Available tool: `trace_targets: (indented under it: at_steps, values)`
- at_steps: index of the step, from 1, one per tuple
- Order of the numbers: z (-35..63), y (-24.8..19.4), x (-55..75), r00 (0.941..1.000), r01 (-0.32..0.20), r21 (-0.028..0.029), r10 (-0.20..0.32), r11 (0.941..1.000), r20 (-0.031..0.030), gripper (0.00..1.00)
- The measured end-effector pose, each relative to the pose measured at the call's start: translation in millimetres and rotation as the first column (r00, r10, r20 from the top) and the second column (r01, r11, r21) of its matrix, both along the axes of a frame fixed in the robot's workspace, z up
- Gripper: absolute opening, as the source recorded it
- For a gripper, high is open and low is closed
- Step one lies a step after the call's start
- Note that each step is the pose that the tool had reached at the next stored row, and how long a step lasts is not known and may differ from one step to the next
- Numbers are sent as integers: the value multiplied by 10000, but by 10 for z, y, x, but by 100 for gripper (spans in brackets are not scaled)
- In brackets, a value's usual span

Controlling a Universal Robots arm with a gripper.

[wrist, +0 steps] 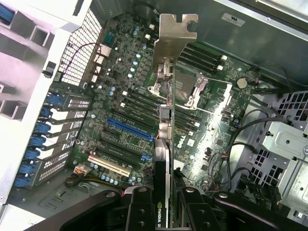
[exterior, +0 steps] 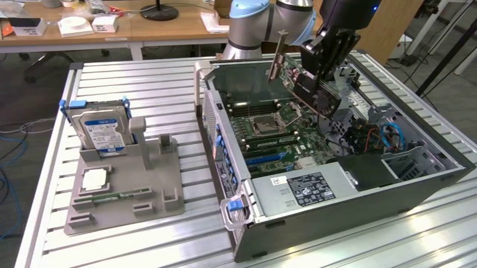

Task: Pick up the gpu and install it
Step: 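Insert the gpu into the slot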

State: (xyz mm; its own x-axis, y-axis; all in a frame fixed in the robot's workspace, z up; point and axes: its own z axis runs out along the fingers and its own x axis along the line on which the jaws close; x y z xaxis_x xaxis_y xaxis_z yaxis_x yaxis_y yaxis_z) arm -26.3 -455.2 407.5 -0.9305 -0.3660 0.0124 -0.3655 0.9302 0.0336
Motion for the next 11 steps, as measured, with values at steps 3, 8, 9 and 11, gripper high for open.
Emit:
trace_targets:
  at_steps: [3,8,9,11]
  values:
    - [0,0,0,10000,-6,0,6,10000,0,26]
    - [0,0,0,9997,-251,0,251,9997,0,26]
    - [0,0,0,9995,-323,0,323,9995,0,26]
    - [0,0,0,9989,-470,0,470,9989,0,26]
